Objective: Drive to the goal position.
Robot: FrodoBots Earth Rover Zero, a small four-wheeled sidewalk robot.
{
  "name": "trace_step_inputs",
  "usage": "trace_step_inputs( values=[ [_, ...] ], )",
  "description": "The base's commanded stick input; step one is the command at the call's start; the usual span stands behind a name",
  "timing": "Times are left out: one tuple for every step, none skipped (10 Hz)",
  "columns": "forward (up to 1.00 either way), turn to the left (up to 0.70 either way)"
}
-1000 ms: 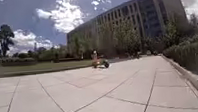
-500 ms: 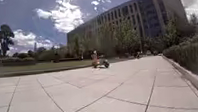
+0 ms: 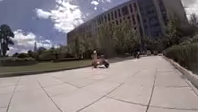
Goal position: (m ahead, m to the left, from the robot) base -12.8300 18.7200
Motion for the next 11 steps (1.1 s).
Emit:
trace_step_inputs(
  values=[
    [0.09,0.00],
    [0.09,0.00],
    [0.09,0.00],
    [0.09,0.00],
    [0.09,0.00],
    [0.09,0.00],
    [0.09,0.00],
    [0.09,0.00],
    [0.09,0.00],
    [0.09,0.00],
    [0.09,0.00]
  ],
)
